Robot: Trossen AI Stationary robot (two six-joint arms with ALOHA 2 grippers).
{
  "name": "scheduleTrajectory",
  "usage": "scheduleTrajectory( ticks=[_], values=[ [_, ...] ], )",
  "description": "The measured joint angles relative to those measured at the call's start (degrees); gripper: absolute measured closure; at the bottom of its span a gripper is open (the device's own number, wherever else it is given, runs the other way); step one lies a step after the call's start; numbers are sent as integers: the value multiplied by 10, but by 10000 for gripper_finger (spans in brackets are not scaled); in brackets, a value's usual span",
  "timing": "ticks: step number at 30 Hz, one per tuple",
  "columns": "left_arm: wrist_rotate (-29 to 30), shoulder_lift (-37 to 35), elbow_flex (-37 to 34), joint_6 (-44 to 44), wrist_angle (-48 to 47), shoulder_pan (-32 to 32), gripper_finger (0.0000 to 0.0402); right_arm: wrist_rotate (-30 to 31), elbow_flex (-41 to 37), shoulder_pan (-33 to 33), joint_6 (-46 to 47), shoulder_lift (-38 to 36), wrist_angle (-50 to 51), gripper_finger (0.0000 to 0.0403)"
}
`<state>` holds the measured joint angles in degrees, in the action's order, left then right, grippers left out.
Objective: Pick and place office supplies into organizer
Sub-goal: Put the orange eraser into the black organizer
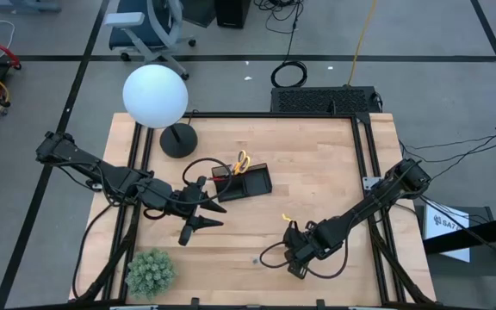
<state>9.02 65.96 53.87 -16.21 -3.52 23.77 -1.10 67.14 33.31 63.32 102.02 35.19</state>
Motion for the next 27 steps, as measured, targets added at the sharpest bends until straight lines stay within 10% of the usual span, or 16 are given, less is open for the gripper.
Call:
scheduleTrajectory(
  ticks=[27],
  values=[
    [-13, 0, 0, 15, -33, -1, 241, -38, -43, -44, -42, 2, -67, 248]
  ],
)
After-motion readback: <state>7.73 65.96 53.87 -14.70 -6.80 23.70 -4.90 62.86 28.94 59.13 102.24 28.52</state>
